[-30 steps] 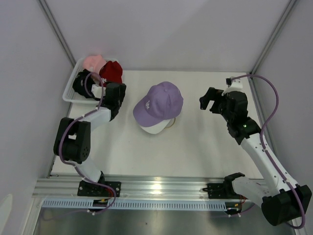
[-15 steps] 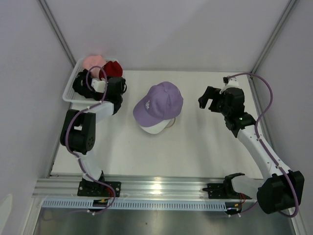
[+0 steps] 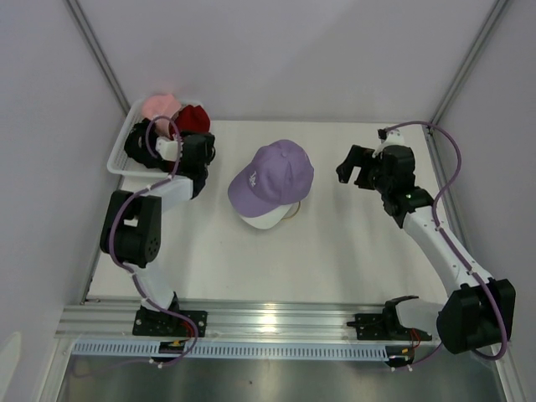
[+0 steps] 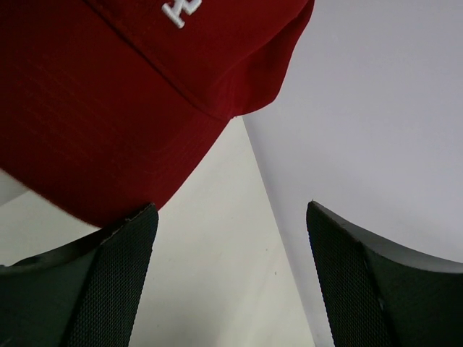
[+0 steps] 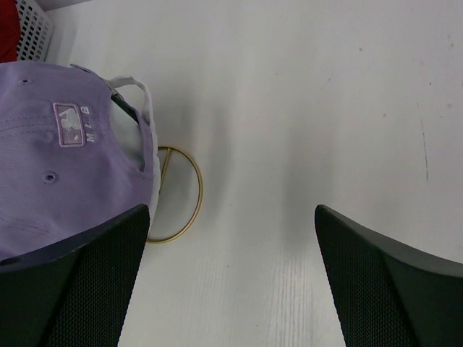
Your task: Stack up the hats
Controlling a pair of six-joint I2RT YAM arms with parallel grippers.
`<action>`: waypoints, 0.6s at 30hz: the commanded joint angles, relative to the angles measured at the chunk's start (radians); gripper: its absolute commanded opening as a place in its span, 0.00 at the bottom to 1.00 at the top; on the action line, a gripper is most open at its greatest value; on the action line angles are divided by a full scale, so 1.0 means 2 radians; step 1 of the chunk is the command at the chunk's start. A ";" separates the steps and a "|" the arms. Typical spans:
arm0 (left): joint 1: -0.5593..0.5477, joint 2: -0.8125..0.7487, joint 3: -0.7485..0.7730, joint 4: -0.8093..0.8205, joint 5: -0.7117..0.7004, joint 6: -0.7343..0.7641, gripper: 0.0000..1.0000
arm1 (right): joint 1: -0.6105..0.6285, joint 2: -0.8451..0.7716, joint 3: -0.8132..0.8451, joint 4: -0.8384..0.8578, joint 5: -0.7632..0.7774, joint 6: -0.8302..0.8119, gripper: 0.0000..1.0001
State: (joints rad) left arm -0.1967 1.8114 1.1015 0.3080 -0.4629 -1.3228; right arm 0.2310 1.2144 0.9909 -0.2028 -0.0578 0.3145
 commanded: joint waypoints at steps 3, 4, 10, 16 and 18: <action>-0.004 -0.051 -0.043 -0.026 -0.021 -0.030 0.86 | -0.003 0.010 0.015 0.028 -0.019 0.008 1.00; -0.004 -0.051 -0.044 -0.030 -0.022 -0.033 0.86 | -0.003 0.012 0.015 0.029 -0.021 0.009 1.00; -0.005 -0.044 -0.035 -0.037 -0.022 -0.030 0.85 | -0.004 0.016 0.012 0.032 -0.022 0.008 1.00; -0.003 -0.017 -0.013 -0.060 -0.028 -0.040 0.85 | -0.004 0.026 0.014 0.034 -0.022 0.007 1.00; -0.004 -0.018 -0.015 -0.057 -0.013 -0.023 0.85 | -0.004 0.029 0.014 0.034 -0.022 0.007 0.99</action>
State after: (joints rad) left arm -0.2043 1.7664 1.0340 0.2096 -0.4870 -1.3804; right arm 0.2276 1.2606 0.9909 -0.1734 -0.0948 0.3229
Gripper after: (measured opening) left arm 0.851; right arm 0.993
